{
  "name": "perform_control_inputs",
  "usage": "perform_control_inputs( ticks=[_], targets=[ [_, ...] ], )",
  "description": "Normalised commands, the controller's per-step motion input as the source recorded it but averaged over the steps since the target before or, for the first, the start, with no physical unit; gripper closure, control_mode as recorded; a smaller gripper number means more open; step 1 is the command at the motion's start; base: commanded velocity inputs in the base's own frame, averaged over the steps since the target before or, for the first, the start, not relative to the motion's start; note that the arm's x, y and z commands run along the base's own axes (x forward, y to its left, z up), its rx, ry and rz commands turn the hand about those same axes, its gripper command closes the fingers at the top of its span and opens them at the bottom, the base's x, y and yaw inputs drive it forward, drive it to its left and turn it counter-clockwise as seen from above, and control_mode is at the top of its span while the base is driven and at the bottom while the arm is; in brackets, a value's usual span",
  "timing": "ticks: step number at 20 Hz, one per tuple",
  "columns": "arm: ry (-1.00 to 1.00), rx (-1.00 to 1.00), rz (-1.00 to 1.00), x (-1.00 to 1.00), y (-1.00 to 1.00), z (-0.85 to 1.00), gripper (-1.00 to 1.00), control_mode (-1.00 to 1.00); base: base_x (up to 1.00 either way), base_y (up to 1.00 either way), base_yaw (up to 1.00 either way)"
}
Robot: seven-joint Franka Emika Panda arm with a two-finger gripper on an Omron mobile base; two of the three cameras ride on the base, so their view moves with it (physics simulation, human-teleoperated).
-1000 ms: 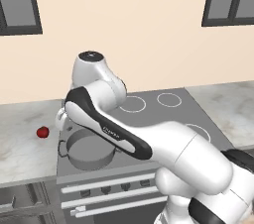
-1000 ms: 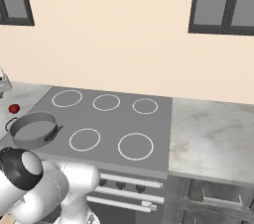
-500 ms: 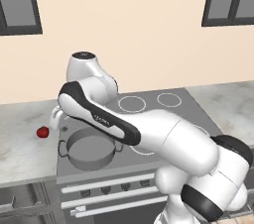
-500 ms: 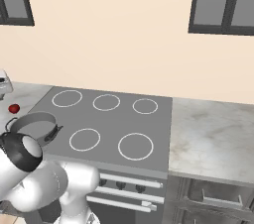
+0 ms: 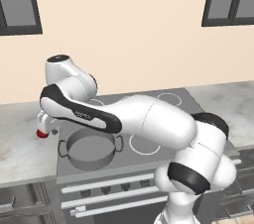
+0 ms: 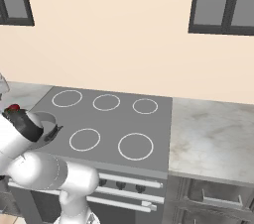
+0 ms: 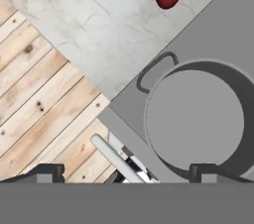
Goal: Turn on the burner for the pot on the stove. Wait thirty seconds for the pot to heat up. Then add the tomato to the pot.
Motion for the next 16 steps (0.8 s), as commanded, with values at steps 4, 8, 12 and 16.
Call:
perform_control_inputs(
  ticks=[4, 8, 12, 16],
  targets=[
    [-0.03, -0.16, 0.0, 0.14, 0.18, -0.24, -1.0, -1.0, 0.0, 0.0, 0.0],
    [-0.02, -0.05, 0.0, 0.22, 0.23, -0.19, -1.0, -1.0, 0.0, 0.0, 0.0],
    [0.0, -0.03, 0.0, 0.26, 0.25, -0.13, -1.0, -1.0, 0.0, 0.0, 0.0],
    [0.0, -0.02, 0.0, 0.3, 0.19, -0.11, -1.0, -1.0, 0.0, 0.0, 0.0]
  ],
)
